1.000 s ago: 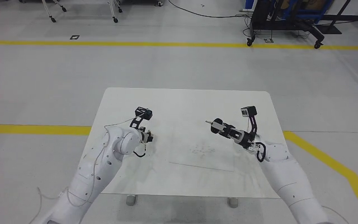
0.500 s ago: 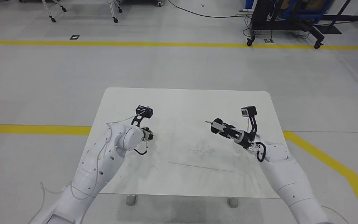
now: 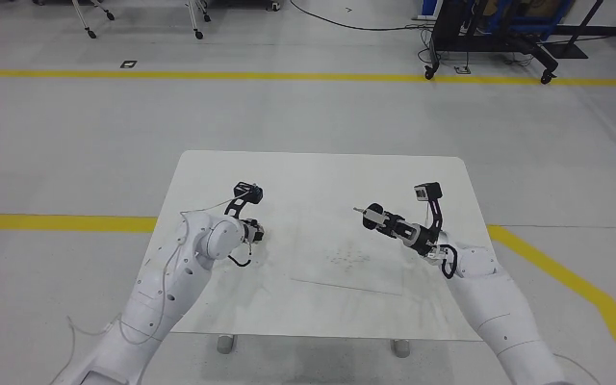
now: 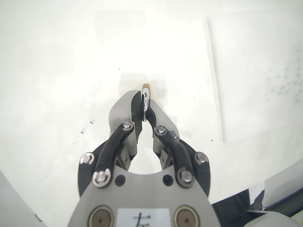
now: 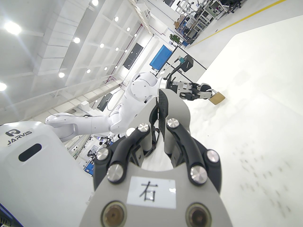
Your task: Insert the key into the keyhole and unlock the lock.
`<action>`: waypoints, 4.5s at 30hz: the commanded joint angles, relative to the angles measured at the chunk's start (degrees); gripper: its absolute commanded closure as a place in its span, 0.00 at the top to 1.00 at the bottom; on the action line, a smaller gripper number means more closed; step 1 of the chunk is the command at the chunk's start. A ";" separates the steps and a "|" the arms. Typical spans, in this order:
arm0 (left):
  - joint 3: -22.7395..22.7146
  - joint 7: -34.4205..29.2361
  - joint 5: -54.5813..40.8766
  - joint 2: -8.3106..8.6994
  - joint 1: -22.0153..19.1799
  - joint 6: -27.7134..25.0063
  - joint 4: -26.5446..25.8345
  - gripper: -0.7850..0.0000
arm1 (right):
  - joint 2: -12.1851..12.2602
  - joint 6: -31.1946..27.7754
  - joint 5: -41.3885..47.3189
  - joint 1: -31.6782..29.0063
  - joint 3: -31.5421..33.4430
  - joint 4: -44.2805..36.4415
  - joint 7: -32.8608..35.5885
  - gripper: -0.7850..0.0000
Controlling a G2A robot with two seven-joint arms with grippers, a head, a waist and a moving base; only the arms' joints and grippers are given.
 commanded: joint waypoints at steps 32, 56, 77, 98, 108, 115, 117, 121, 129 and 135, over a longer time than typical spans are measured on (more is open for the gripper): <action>-1.65 0.54 -0.69 -0.29 0.49 -3.56 0.81 0.00 | 0.00 0.00 0.00 0.00 0.00 0.00 0.00 0.00; -7.83 6.74 -11.34 0.06 2.74 -10.31 0.26 0.00 | 0.00 0.00 0.00 0.00 0.00 0.00 0.00 0.00; -21.68 6.35 -36.19 2.98 5.28 -35.65 6.59 0.00 | 0.00 0.00 0.00 0.00 0.00 0.00 0.00 0.00; -15.28 -14.39 -69.91 2.25 -1.23 -31.52 17.68 0.00 | -3.34 5.08 -0.57 6.15 -9.63 0.34 -10.28 0.00; -12.36 -13.21 -81.36 1.01 -1.83 -17.39 19.77 0.00 | -3.91 6.37 -2.60 5.40 -11.96 -3.20 -11.50 0.00; -7.69 -16.36 -88.24 -1.15 -6.24 -12.91 27.30 0.00 | -5.67 2.87 -6.19 7.55 -18.10 -3.88 -10.90 0.00; -7.48 -17.67 -89.94 -1.45 -7.03 -13.14 29.06 0.00 | -6.12 1.74 -6.71 8.35 -19.20 -3.01 -11.16 0.00; -7.18 -19.94 -92.13 -1.90 -8.32 -13.28 32.12 0.00 | -6.74 0.57 -7.32 9.67 -20.96 -1.57 -10.40 0.00; -6.24 -24.21 -94.47 -2.68 -10.25 -13.16 35.95 0.00 | -7.72 -1.40 -8.81 11.48 -22.78 1.47 -11.61 0.00; -5.60 -26.53 -95.00 -3.16 -11.43 -13.56 37.94 0.00 | -8.59 -4.03 -11.21 12.72 -23.64 3.55 -15.02 0.00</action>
